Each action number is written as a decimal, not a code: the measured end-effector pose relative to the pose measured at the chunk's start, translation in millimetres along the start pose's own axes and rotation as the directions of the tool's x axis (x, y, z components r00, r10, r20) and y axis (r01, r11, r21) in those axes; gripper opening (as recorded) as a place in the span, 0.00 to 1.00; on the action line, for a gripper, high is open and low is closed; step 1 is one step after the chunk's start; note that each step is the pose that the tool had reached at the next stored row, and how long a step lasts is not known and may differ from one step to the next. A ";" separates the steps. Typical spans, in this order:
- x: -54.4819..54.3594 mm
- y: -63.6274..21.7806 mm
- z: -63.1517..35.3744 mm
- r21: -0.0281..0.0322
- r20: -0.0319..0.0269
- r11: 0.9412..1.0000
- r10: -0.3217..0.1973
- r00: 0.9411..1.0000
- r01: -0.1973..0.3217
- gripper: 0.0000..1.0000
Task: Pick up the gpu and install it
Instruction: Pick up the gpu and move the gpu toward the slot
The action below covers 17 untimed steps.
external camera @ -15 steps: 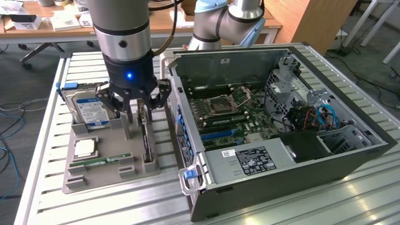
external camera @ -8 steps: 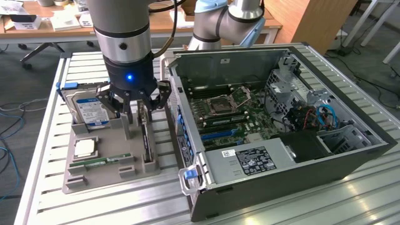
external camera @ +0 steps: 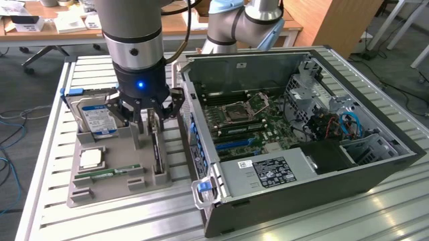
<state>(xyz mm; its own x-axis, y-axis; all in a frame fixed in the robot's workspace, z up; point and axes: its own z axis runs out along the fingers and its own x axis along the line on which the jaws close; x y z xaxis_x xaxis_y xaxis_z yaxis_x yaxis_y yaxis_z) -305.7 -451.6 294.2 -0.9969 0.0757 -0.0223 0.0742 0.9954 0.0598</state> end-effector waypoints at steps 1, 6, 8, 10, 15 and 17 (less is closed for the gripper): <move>0.0 -0.1 1.8 0.000 0.000 1.000 0.000 1.000 0.000 0.47; 0.1 -0.2 3.8 0.000 0.000 1.000 0.000 1.000 0.000 0.47; 0.1 -0.3 4.1 0.000 0.000 1.000 0.000 1.000 0.000 0.47; 0.2 -0.4 6.4 0.000 0.000 1.000 0.000 1.000 0.000 0.47; 0.3 -0.8 12.6 0.000 0.000 1.000 0.000 1.000 0.000 0.47; 0.3 -0.9 14.3 0.000 0.000 1.000 0.000 1.000 0.000 0.47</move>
<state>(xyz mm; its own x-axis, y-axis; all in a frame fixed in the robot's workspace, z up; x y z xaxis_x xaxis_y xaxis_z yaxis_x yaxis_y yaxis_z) -305.6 -451.6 279.8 -0.9969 0.0757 -0.0223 0.0742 0.9954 0.0601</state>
